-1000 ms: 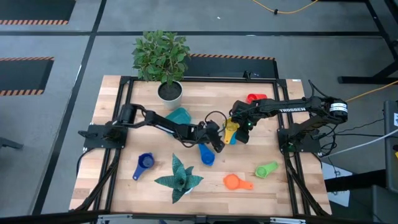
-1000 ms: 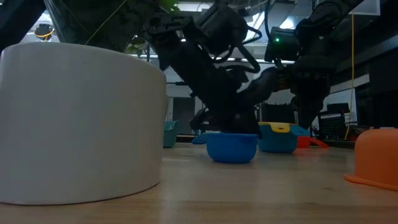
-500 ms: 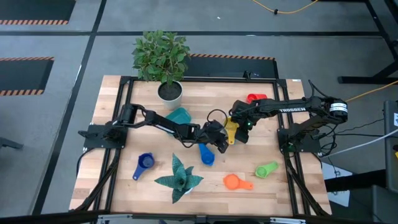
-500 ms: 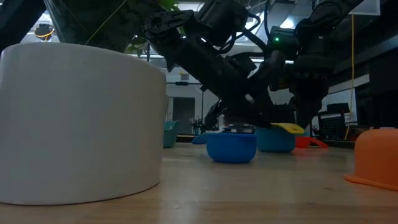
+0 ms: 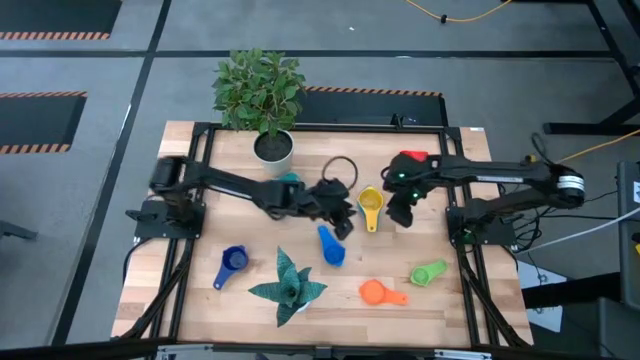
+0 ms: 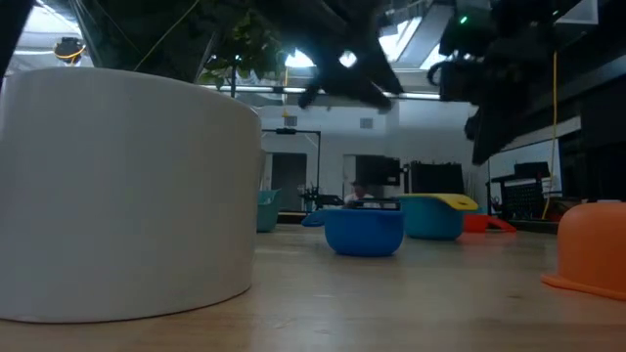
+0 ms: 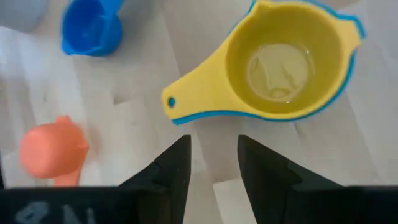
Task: Nest measuring cups in basket
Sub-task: Stack the dark blue measuring cup on top of the yellow measuring cup
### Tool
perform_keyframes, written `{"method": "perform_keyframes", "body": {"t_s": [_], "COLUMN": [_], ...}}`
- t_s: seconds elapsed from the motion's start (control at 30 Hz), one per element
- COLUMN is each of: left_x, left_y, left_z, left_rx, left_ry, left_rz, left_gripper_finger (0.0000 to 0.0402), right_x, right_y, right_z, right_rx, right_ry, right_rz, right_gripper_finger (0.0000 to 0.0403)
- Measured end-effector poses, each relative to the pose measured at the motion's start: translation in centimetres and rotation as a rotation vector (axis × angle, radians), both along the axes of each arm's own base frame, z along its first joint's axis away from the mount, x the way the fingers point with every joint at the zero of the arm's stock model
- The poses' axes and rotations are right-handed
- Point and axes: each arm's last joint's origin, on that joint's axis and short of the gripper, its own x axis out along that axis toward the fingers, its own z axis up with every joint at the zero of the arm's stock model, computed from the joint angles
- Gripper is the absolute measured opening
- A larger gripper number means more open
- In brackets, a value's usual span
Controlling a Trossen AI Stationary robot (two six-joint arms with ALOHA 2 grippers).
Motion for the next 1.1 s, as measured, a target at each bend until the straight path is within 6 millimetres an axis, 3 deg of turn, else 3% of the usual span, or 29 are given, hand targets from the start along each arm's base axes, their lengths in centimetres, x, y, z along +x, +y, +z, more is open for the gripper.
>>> {"method": "perform_keyframes", "body": {"t_s": [0.23, 0.5, 0.77, 0.9, 1.1], "left_x": [-6.2, -12.9, -17.0, -18.0, -19.7], "left_y": [-0.8, -2.6, -4.5, -5.0, -5.2], "left_z": [5.5, 7.9, 6.6, 5.1, 0.9], "left_rx": [-0.023, -0.116, -0.079, -0.086, -0.191], "left_ry": [0.119, 0.317, 0.63, 0.742, 0.952], "left_rz": [-0.032, -0.016, 0.116, 0.189, 0.217], "left_gripper_finger": [0.0096, 0.0096, 0.0096, 0.0096, 0.0096], "right_x": [-2.8, -5.3, -6.5, -6.4, -5.9], "right_y": [0.7, 1.3, 1.7, 1.8, 2.5], "right_z": [2.7, 4.4, 5.1, 3.9, 1.4], "right_rx": [-0.032, -0.06, -0.081, -0.072, 0.008], "right_ry": [-0.096, -0.177, -0.256, -0.328, -0.405], "right_rz": [-0.004, 0.008, 0.008, -0.023, 0.017], "right_gripper_finger": [0.0136, 0.0136, 0.0136, 0.0136, 0.0136]}}
